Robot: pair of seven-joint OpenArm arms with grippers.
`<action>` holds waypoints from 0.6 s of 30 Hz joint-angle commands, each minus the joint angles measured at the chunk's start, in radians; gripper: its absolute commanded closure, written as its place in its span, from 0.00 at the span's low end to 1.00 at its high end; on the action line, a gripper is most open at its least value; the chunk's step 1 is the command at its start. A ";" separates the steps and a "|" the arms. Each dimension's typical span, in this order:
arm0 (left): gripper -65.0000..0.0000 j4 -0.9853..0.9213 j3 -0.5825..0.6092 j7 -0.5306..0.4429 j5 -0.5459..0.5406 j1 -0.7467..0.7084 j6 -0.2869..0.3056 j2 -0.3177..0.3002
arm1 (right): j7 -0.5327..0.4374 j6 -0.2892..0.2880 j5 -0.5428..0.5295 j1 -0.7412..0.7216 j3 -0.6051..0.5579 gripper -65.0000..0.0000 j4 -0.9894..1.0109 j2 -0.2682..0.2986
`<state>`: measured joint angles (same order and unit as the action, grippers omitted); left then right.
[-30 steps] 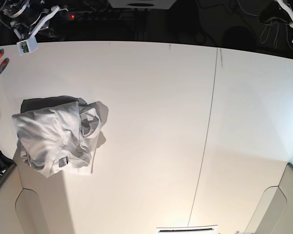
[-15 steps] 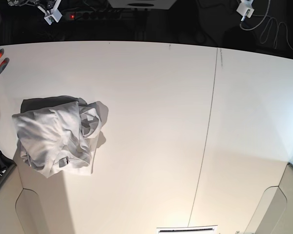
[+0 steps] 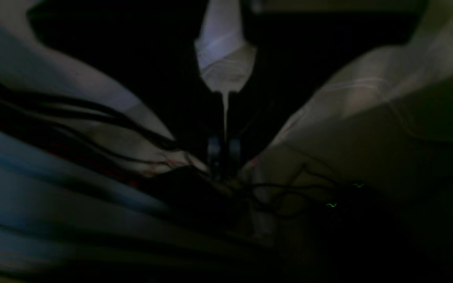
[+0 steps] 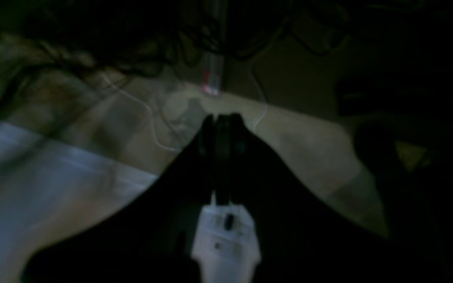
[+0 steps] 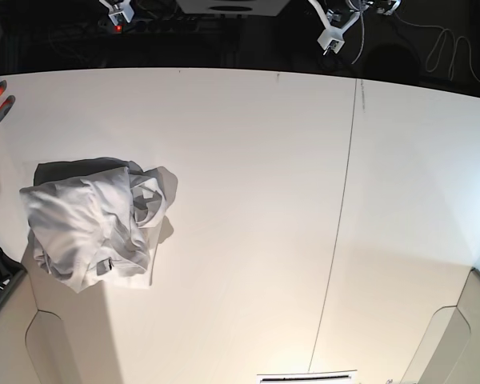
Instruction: Layout the t-shirt on the table in an organized manner, then fold the t-shirt properly
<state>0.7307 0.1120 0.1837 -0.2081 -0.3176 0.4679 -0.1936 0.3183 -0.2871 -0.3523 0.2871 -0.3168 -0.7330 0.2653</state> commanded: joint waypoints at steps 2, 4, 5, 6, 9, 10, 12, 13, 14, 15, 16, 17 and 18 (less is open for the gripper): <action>0.98 -0.013 0.000 -0.040 0.026 0.020 -0.105 0.017 | -0.003 0.019 -0.003 -0.035 0.030 1.00 0.023 -0.044; 0.98 -0.021 0.000 -0.084 0.057 0.028 -0.197 0.034 | -0.003 0.025 -0.003 -0.061 0.067 1.00 0.037 -0.089; 0.98 -0.026 0.000 -0.108 0.078 0.030 -0.229 0.039 | -0.003 0.031 -0.003 -0.071 0.087 1.00 0.040 -0.109; 0.98 -0.029 0.000 -0.124 0.098 0.032 -0.249 0.042 | -0.003 0.034 -0.003 -0.082 0.107 1.00 0.040 -0.130; 0.98 -0.031 0.000 -0.128 0.148 0.035 -0.275 0.043 | -0.002 0.058 -0.003 -0.098 0.161 1.00 0.040 -0.179; 0.98 -0.031 0.000 -0.128 0.154 0.035 -0.277 0.043 | -0.002 0.060 -0.003 -0.105 0.175 1.00 0.040 -0.190; 0.98 -0.031 0.000 -0.128 0.157 0.035 -0.277 0.044 | 0.000 0.059 -0.003 -0.110 0.193 1.00 0.039 -0.206; 0.98 -0.031 0.000 -0.128 0.157 0.035 -0.277 0.044 | 0.000 0.058 -0.004 -0.112 0.195 1.00 0.039 -0.208; 0.98 -0.031 0.000 -0.128 0.157 0.035 -0.277 0.044 | 0.000 0.058 -0.005 -0.112 0.195 1.00 0.039 -0.208; 0.98 -0.031 0.000 -0.128 0.157 0.035 -0.277 0.045 | 0.000 0.058 -0.007 -0.112 0.195 1.00 0.039 -0.208; 0.98 -0.031 0.000 -0.128 0.156 0.035 -0.277 0.045 | 0.000 0.058 -0.007 -0.112 0.195 1.00 0.039 -0.208; 0.98 -0.031 0.000 -0.128 0.156 0.035 -0.277 0.045 | 0.000 0.058 -0.007 -0.112 0.195 1.00 0.039 -0.208; 0.98 -0.031 0.000 -0.128 0.157 0.035 -0.277 0.044 | 0.000 0.058 -0.007 -0.112 0.195 1.00 0.039 -0.207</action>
<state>0.6945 0.1120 0.0658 -0.0521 -0.2798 0.1905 -0.1467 0.3191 -0.2226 -0.3508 0.1753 -0.1238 -0.6868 0.0551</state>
